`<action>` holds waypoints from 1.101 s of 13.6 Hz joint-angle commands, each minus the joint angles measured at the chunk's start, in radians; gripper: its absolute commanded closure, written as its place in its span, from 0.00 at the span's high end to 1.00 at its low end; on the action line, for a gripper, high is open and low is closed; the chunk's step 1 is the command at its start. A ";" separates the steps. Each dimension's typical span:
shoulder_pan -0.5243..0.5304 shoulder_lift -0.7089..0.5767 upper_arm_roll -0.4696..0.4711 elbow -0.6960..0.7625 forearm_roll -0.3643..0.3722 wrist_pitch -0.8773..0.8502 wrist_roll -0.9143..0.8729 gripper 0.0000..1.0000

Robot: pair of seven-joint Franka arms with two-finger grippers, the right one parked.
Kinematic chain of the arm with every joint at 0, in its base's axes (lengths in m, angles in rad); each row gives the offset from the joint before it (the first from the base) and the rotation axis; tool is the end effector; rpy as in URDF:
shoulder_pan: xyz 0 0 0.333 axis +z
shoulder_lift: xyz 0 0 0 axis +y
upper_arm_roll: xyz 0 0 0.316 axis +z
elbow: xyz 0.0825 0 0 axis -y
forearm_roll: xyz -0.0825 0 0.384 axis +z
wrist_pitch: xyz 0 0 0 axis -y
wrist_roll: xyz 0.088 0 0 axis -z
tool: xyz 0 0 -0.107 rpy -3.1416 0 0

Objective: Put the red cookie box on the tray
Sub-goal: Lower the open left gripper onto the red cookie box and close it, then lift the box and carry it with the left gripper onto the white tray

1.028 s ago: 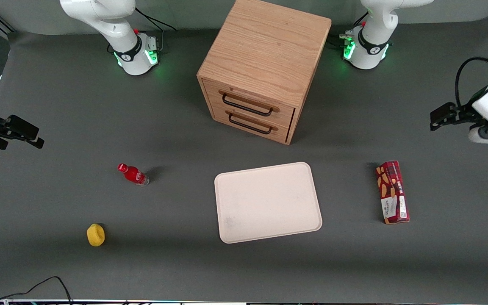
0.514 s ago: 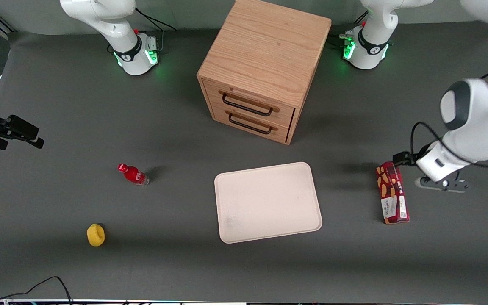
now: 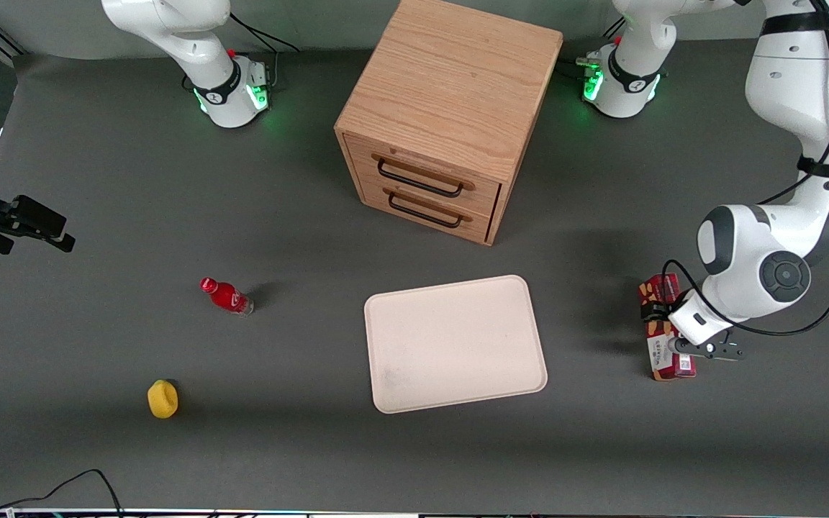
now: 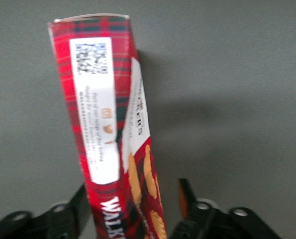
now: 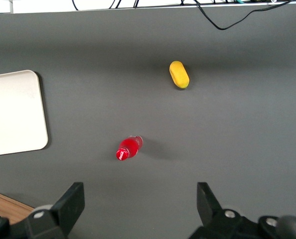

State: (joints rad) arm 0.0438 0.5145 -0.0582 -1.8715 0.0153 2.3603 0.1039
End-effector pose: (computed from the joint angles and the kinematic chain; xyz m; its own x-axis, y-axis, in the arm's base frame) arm 0.6359 -0.0070 0.2358 0.9923 -0.1220 -0.0227 -0.1216 -0.9924 0.0206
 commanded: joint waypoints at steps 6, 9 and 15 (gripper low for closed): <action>-0.129 0.033 -0.031 0.317 -0.028 -0.206 -0.359 0.00; -0.247 0.093 -0.031 0.471 -0.028 -0.302 -0.571 0.00; -0.410 0.222 -0.029 0.517 -0.014 -0.184 -0.760 0.00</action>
State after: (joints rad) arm -0.3303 0.6870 -0.1053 -1.4042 -0.0053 2.1319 -0.6188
